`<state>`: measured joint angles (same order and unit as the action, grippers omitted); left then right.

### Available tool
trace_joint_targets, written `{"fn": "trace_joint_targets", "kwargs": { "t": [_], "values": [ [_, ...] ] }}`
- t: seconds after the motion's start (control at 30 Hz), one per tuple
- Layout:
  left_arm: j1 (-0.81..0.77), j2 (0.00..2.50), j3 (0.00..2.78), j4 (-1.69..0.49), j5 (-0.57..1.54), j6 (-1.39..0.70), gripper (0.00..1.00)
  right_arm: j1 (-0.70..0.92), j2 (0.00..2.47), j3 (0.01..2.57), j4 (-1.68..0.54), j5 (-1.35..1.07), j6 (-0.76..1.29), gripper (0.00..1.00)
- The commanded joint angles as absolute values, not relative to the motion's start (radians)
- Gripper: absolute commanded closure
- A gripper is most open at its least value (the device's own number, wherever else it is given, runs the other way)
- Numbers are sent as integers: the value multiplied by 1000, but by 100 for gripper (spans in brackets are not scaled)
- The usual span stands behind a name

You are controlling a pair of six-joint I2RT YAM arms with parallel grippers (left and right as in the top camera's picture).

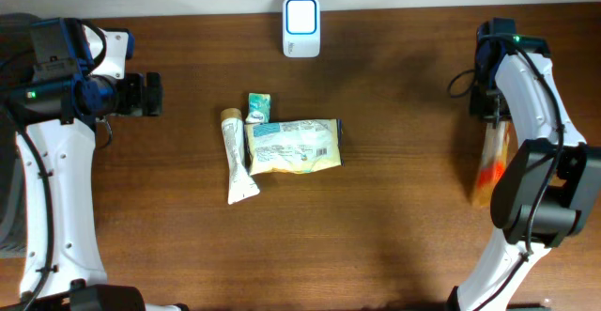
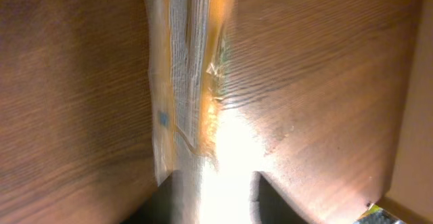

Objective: Scan the item barcode
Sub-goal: 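Move the pasta pack right and set it on the table edge, then reach the right gripper to the snack bag and grasp it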

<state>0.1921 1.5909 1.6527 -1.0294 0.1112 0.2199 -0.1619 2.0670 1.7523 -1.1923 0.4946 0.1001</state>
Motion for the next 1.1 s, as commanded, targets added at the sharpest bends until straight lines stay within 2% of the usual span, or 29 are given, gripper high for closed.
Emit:
{"fn": "trace_joint_targets", "kwargs": {
  "t": [0.0, 0.2, 0.27, 0.47, 0.63, 0.67, 0.77, 0.83, 1.07],
  "values": [
    [193, 1565, 1654, -1030, 107, 233, 1, -157, 2047, 1767, -1193, 439, 151, 1],
    [193, 1565, 1654, -1030, 107, 233, 1, -152, 2046, 1863, -1246, -382, 80, 1],
    [193, 1565, 1654, -1030, 107, 233, 1, -135, 2047, 1863, -1240, -543, 30, 1],
    [193, 1565, 1654, -1030, 107, 233, 1, 44, 2056, 1802, -1149, -561, 30, 1],
    [193, 1565, 1654, -1030, 107, 233, 1, 271, 2072, 1745, -980, -546, 40, 21],
    [193, 1565, 1654, -1030, 107, 233, 1, 314, 2076, 1745, -954, -515, 65, 28],
    [193, 1565, 1654, -1030, 107, 233, 1, 410, 2087, 1742, -901, -363, 178, 40],
    [193, 1565, 1654, -1030, 107, 233, 1, 445, 2090, 1740, -897, -301, 223, 43],
    [193, 1565, 1654, -1030, 107, 233, 1, 488, 2090, 1662, -888, -303, 227, 44]
  ]
}}
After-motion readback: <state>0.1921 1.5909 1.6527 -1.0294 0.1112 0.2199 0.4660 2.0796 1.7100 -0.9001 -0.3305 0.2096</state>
